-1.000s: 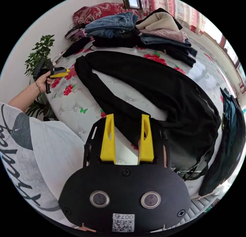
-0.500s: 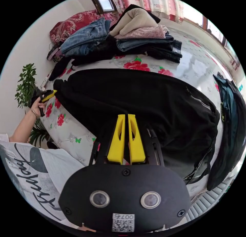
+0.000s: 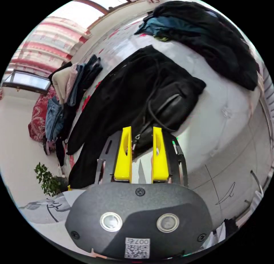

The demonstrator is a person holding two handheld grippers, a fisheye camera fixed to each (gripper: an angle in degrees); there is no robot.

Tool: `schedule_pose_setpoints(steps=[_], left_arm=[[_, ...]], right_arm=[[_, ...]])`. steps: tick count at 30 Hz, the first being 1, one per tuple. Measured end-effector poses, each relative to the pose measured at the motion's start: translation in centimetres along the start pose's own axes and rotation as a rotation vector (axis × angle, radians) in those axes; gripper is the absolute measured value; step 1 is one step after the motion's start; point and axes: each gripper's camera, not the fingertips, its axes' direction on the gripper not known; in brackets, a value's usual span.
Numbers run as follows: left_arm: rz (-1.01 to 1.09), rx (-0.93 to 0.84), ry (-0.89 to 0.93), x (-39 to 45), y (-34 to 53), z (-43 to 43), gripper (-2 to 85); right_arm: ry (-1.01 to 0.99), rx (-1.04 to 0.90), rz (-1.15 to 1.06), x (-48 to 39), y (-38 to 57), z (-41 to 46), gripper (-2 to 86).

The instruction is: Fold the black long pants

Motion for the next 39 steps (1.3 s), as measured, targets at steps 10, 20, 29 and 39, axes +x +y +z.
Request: schedule_pose_setpoints(steps=[10, 20, 29, 39], left_arm=[[0.035, 0.029, 0.004, 3.5, 0.4, 0.4, -0.7], [0.149, 0.049, 0.153, 7.4, 3.6, -3.6, -0.8], [0.074, 0.036, 0.210, 8.8, 4.9, -0.5, -0.8], [0.042, 0.068, 0.071, 19.2, -7.3, 10.4, 3.3]], right_arm=[[-0.217, 0.050, 0.223, 13.3, -2.9, -3.7, 7.3], [-0.602, 0.215, 0.120, 16.3, -6.2, -14.6, 0.5], [-0.611, 0.315, 0.254, 21.0, -5.7, -18.7, 0.0], [-0.523, 0.270, 0.049, 6.8, -20.7, -15.6, 2.3]])
